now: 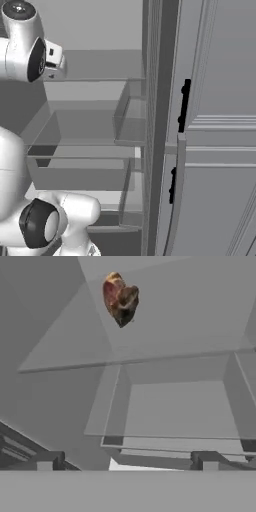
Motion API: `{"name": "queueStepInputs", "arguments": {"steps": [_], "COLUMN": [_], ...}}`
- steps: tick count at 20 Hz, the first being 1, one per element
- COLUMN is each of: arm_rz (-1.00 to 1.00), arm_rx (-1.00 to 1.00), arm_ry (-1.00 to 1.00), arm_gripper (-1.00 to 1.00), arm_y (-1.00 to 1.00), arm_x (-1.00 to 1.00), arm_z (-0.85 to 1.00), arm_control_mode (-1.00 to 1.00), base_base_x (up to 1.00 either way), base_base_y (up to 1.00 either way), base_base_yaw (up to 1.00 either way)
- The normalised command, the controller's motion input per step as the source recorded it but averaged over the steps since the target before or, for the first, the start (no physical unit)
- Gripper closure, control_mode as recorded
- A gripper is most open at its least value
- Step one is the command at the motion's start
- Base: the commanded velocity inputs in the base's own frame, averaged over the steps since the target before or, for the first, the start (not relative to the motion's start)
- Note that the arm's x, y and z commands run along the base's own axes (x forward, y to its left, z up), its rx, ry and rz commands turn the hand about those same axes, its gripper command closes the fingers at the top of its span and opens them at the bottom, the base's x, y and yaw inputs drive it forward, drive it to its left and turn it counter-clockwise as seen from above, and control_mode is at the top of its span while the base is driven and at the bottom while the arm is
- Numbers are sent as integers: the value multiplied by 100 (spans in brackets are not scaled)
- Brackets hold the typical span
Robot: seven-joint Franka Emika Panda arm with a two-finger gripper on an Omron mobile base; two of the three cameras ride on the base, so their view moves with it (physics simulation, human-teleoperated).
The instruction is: Place one garlic and one steak in each tupperware on the nearby counter, to pack two identical lunches.
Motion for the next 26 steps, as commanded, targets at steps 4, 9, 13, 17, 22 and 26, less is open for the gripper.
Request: {"name": "queueStepInputs", "arguments": {"steps": [4, 9, 13, 17, 22, 26], "arm_rz": [-5, -8, -2, 0, 0, 0], "arm_rx": [-3, 0, 4, 6, -8, -3], "arm_ry": [-8, -6, 4, 0, 0, -2], "arm_gripper": [-100, -100, -100, -100, -100, -100], "arm_y": [86, 77, 23, -29, 36, 39], "arm_x": [54, 85, 100, 92, 70, 58], "arm_z": [-33, -27, -9, -19, -31, -12], "arm_control_mode": [-100, -100, -100, -100, -100, -100], "base_base_x": [0, 0, 0, 0, 0, 0], "base_base_y": [0, 0, 0, 0, 0, 0], "base_base_yaw": [0, 0, 0, 0, 0, 0]}}
